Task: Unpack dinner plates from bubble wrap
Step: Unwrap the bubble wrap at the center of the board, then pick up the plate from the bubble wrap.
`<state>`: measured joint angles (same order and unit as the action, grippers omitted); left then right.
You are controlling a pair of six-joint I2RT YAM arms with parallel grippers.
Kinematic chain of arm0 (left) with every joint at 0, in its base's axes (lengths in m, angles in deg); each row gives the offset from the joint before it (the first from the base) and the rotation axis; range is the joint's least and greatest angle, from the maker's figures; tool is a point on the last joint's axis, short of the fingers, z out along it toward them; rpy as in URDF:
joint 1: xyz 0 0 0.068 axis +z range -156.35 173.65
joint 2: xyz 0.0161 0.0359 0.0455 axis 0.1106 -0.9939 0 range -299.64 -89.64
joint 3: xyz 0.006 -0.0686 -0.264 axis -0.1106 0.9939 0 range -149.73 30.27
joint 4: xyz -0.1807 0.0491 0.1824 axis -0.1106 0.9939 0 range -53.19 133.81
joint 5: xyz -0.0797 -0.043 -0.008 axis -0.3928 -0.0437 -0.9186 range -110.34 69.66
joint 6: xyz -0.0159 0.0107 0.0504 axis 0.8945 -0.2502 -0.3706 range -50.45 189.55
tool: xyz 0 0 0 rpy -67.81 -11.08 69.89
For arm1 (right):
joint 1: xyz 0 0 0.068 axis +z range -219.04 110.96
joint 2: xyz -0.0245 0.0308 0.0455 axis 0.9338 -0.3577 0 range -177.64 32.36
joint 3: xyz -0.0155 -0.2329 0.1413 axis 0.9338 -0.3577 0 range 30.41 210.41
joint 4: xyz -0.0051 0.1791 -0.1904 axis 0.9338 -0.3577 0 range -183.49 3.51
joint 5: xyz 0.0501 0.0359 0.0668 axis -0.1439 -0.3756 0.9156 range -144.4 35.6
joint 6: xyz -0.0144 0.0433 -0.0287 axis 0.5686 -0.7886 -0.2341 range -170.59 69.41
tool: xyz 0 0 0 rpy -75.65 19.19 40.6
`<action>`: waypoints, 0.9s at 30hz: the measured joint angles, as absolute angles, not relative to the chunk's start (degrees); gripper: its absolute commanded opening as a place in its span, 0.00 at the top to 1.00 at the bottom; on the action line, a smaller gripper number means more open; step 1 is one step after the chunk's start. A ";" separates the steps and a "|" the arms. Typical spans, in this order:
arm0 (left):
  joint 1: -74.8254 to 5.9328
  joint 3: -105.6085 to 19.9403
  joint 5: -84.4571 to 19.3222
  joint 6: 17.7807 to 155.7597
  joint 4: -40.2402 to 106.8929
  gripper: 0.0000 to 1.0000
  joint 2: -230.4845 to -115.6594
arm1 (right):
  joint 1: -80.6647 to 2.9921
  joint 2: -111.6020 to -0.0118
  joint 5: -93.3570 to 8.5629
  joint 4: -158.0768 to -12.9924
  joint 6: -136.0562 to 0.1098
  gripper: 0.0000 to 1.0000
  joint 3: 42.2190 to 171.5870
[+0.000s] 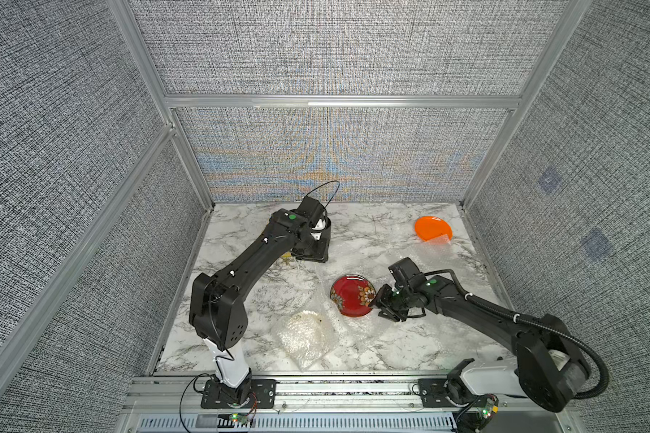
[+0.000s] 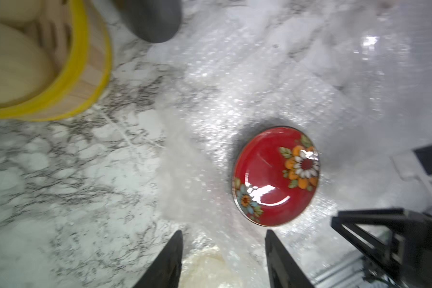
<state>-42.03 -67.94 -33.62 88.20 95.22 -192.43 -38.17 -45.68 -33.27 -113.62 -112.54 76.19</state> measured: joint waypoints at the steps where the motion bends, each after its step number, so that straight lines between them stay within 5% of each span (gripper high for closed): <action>1: -43.58 -69.19 -34.82 88.31 95.18 0.45 -192.97 | -38.97 -46.01 -32.88 -113.73 -111.78 0.52 76.67; 11: -46.75 -71.42 -43.56 92.36 91.53 0.45 -205.32 | -43.59 -45.18 -29.49 -111.15 -108.89 0.52 76.91; 27: -40.72 -59.46 -47.43 89.43 87.94 0.44 -206.26 | -45.03 -51.56 -25.34 -106.19 -105.18 0.51 74.31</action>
<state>-40.72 -59.46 -47.43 89.43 87.94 -206.26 -45.03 -51.56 -25.34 -106.19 -105.18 74.31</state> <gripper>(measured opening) 0.560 0.489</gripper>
